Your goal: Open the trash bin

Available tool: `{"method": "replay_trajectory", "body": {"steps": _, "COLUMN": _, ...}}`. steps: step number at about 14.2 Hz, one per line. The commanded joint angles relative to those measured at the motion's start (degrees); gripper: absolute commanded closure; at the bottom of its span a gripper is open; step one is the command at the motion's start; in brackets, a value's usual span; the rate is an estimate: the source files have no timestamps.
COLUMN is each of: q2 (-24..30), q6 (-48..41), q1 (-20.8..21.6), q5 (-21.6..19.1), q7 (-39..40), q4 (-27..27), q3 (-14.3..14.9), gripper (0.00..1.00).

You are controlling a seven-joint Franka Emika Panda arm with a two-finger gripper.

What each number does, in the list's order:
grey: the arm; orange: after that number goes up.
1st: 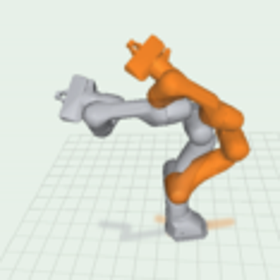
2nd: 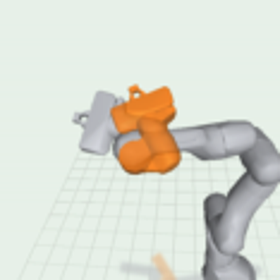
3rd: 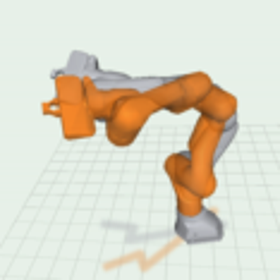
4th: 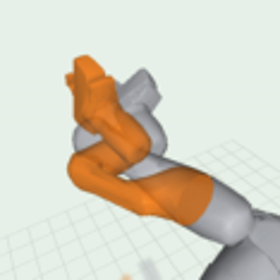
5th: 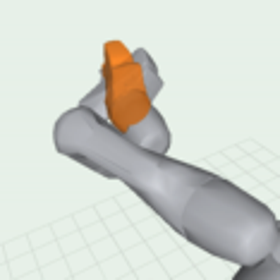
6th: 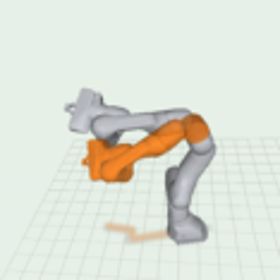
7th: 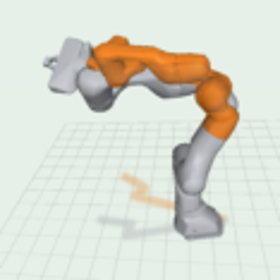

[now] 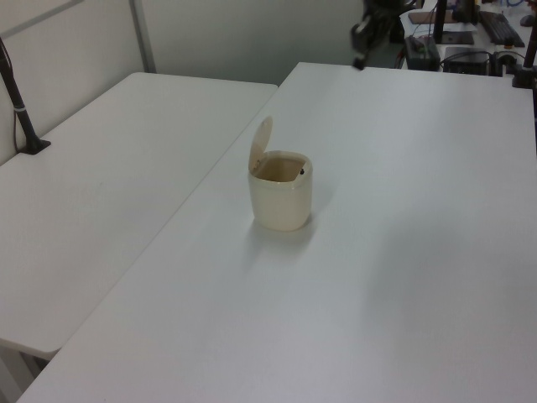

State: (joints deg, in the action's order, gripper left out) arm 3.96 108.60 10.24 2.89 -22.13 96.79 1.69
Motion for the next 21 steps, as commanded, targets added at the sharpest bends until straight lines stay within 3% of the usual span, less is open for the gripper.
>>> {"method": "replay_trajectory", "body": {"steps": 1, "q2": 4.2, "q6": -9.8, "q1": -4.2, "q5": -3.2, "q7": 7.9, "q4": 1.6, "q3": -0.2, "gripper": 1.00}}
{"method": "replay_trajectory", "body": {"steps": 7, "q2": 3.2, "q6": -11.1, "q1": -8.9, "q5": -3.8, "q7": 14.6, "q4": 1.9, "q3": -0.2, "gripper": 1.00}}
{"method": "replay_trajectory", "body": {"steps": 8, "q2": 2.6, "q6": -10.6, "q1": -8.9, "q5": -3.8, "q7": 17.3, "q4": 1.8, "q3": -0.2, "gripper": 0.90}}
{"method": "replay_trajectory", "body": {"steps": 10, "q2": 2.5, "q6": -10.7, "q1": -9.4, "q5": -3.8, "q7": 19.3, "q4": 1.7, "q3": -0.1, "gripper": 0.08}}
{"method": "replay_trajectory", "body": {"steps": 11, "q2": 2.5, "q6": -10.8, "q1": -9.6, "q5": -3.7, "q7": 19.3, "q4": 1.6, "q3": -0.1, "gripper": 0.00}}
{"method": "replay_trajectory", "body": {"steps": 21, "q2": 2.5, "q6": -11.2, "q1": -10.5, "q5": -3.6, "q7": 19.1, "q4": 0.8, "q3": -0.1, "gripper": 0.00}}
